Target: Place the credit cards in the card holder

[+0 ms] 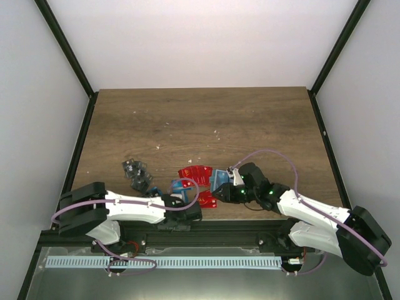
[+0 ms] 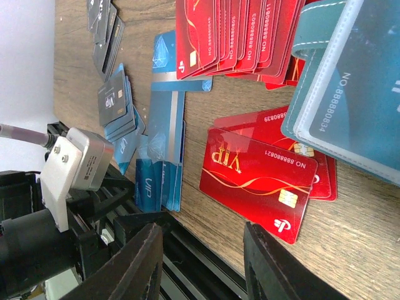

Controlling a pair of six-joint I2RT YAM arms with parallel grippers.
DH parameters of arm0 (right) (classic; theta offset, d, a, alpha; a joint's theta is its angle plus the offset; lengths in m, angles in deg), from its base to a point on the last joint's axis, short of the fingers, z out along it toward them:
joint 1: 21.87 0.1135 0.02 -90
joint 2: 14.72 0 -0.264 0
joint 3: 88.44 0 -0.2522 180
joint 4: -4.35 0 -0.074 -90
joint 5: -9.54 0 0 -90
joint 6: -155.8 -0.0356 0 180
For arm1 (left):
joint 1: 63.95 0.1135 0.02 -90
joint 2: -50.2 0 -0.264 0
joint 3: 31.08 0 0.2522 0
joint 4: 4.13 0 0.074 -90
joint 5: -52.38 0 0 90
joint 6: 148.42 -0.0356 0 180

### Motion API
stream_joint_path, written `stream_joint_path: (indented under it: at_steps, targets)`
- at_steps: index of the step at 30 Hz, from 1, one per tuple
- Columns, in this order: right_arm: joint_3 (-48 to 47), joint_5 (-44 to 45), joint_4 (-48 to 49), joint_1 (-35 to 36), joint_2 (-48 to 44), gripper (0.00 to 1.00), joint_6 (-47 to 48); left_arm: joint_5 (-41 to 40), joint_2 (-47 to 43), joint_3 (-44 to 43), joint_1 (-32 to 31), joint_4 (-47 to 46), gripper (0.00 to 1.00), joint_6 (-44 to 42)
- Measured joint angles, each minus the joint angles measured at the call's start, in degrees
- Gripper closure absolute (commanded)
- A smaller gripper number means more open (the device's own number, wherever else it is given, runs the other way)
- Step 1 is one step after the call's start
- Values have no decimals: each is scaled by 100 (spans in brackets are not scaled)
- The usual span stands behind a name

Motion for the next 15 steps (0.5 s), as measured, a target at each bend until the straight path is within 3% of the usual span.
stream_joint_path:
  at_steps: [7, 15]
  targets:
    - [22, 0, 44, 0, 0, 62, 13, 44, 63, -76, 57, 68, 18, -57]
    - [90, -11, 203, 0, 22, 62, 13, 201, 212, -229, 175, 140, 32, -210]
